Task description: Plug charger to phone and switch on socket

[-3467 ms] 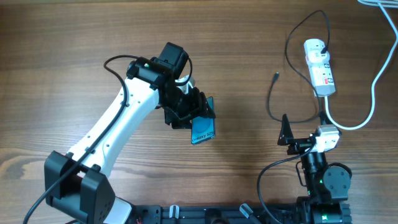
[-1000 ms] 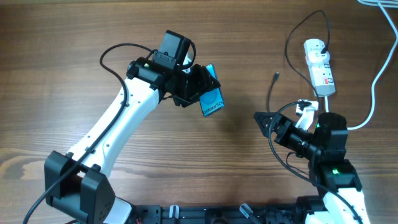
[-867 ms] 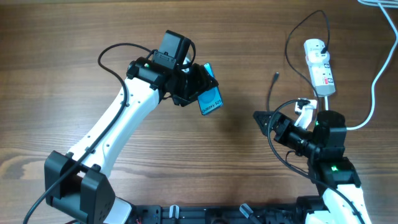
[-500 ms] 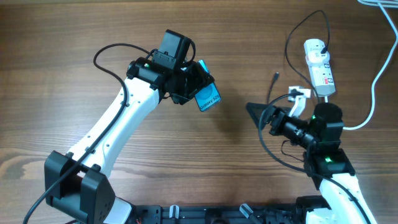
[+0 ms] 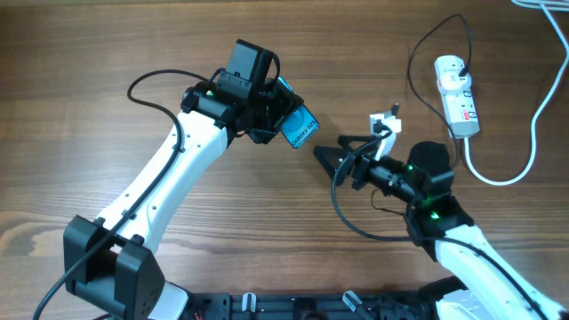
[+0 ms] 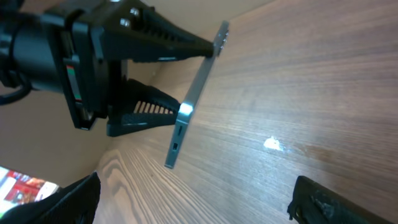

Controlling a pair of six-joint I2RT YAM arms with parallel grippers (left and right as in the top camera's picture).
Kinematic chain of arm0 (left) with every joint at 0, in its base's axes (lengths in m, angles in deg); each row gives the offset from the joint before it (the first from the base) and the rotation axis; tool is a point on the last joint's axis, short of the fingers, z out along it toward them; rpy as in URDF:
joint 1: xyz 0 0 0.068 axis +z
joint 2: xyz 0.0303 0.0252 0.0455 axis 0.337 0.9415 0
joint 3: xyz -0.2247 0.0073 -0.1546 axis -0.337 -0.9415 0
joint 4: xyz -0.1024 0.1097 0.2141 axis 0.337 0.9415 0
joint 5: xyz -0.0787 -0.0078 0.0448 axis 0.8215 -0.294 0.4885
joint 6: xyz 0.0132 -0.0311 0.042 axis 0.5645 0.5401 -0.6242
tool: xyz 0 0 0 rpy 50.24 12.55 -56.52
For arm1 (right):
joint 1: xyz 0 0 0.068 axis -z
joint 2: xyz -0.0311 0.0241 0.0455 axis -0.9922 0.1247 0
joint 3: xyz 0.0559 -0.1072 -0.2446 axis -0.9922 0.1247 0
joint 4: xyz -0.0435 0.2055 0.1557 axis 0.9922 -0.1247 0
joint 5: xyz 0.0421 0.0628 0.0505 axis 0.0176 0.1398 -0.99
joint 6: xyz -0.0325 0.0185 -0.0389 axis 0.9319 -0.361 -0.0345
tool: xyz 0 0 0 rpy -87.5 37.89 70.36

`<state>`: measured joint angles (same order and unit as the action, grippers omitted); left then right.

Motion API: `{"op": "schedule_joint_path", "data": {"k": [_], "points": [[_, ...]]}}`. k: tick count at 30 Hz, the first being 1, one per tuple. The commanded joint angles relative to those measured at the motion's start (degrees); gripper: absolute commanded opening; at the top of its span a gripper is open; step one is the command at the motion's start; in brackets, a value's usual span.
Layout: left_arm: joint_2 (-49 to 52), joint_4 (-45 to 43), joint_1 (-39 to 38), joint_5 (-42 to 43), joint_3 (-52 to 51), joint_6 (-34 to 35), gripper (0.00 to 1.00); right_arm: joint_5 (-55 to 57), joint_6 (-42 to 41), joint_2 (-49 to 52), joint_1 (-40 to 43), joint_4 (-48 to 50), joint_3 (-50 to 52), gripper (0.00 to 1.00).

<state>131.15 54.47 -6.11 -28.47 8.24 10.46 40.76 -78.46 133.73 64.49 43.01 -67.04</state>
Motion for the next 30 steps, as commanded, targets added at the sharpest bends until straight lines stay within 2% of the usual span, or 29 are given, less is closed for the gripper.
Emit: {"op": "schedule_joint_path", "data": {"k": [1,5,10,13,19,26,30], "points": [[-1.66,-0.33,0.17,-0.26,1.25,1.2,0.22,1.68,-2.34,4.72,-2.19,6.29,-1.03,0.99],[-1.66,-0.39,-0.5,-0.33,1.25,1.2,0.22,6.82,-6.43,10.4,-4.66,15.15,-1.03,0.96],[-1.66,-0.52,-1.38,-0.79,1.2,1.18,0.22,7.76,-12.37,13.86,-5.29,22.8,-1.03,0.9],[-1.55,-0.52,-1.97,-0.79,1.2,1.18,0.21,8.81,-15.47,14.64,-5.33,23.37,-1.03,0.87],[-1.55,-1.22,-3.48,-0.76,1.2,1.2,0.21,8.81,-15.45,14.64,-5.49,23.37,-1.03,0.76],[-1.55,-2.97,-4.48,-0.79,1.2,2.91,0.21,8.76,-15.45,14.64,-5.66,22.84,-1.03,0.71],[-1.55,-2.91,-4.48,-0.7,1.2,4.74,0.2,8.76,-15.45,14.64,-5.66,22.62,-1.03,0.64]]}}
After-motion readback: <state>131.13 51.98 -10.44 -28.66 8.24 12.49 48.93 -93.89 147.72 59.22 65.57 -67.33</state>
